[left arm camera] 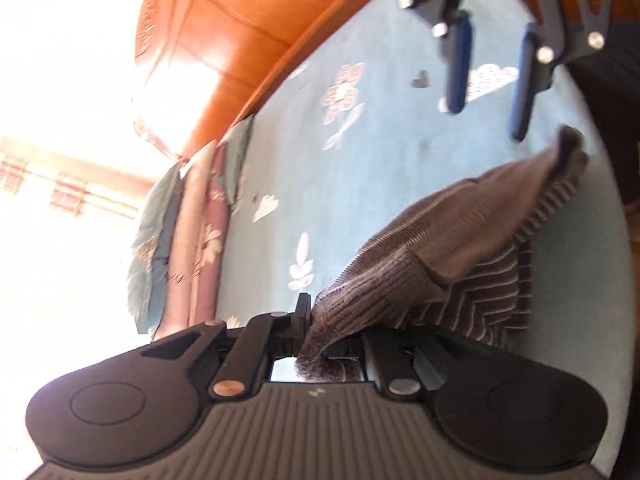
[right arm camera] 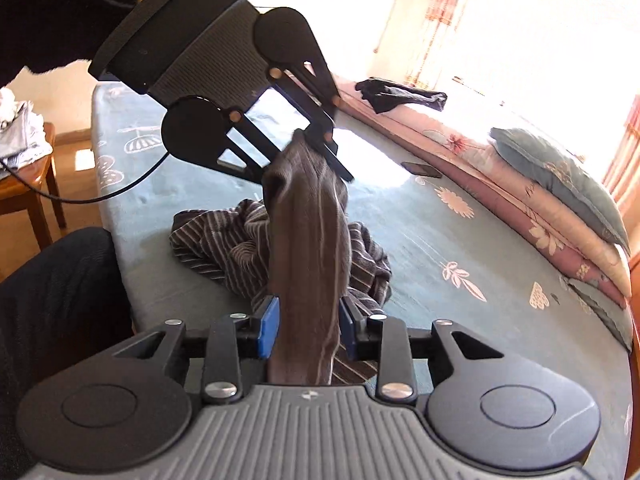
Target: Fold clothes
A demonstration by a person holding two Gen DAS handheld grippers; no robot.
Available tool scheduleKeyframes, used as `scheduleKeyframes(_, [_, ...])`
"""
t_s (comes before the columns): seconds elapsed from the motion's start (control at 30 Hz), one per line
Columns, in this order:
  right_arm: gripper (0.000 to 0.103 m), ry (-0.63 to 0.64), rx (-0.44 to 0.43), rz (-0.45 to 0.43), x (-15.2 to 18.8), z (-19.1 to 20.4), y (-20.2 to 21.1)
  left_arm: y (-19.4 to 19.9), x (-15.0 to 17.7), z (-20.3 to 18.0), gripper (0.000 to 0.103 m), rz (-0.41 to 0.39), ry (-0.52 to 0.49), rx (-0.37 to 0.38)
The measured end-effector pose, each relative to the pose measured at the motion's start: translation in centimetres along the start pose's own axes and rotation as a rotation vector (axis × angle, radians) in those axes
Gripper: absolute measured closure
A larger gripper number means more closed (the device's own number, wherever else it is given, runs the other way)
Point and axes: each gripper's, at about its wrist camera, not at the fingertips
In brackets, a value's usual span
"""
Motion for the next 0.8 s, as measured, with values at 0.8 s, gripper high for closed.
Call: scheduleKeyframes(0.8, [0.035, -0.116, 0.273, 0.109, 2.5, 9.3, -15.0, -3.4, 3.4, 11.1, 0.094, 0.148, 0.360, -0.123])
Point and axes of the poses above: each gripper's, at about its wrist camera, not at the fingertips, and y roughly against the way its jaws point, z to its left, x to its underside, and after that the axes turned 9 degrees about -y, right-handed
